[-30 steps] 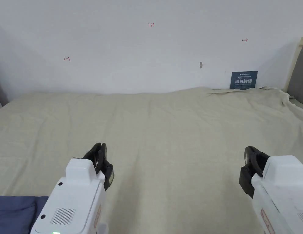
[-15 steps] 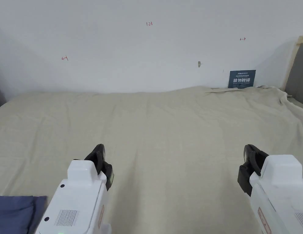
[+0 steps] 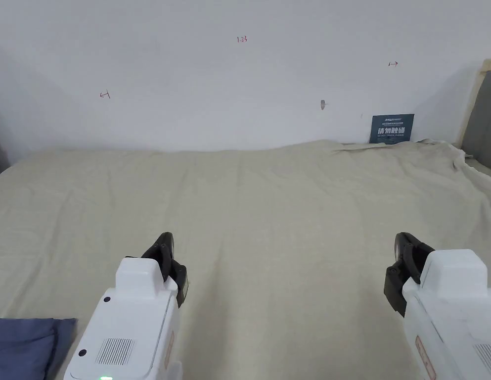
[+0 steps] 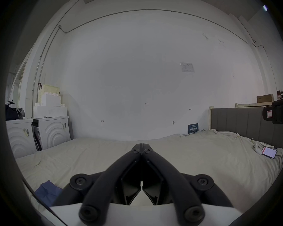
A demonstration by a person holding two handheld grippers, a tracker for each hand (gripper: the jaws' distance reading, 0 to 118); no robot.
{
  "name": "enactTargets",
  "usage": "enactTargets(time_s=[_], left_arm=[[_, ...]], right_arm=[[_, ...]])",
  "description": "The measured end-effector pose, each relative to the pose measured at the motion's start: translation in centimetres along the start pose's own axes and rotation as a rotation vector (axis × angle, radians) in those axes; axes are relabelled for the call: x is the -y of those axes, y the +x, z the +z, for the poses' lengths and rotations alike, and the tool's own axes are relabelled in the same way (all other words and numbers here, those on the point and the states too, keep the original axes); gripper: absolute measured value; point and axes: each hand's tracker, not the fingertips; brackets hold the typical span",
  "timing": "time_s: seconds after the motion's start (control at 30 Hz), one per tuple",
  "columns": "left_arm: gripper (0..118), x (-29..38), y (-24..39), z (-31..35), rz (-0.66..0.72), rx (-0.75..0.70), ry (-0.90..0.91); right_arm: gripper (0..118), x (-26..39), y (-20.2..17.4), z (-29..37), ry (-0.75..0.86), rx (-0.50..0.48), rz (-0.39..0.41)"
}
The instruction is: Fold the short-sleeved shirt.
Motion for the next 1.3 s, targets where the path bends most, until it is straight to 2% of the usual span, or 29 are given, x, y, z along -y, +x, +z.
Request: enactTargets(time_s=[1.3], left_arm=[[0,0.05,-0.17,-0.36,-0.016,0.002,-0.009]], right_arm=[[1,-0.13,-0.4,-0.09,-0.002,0.027,0.025]])
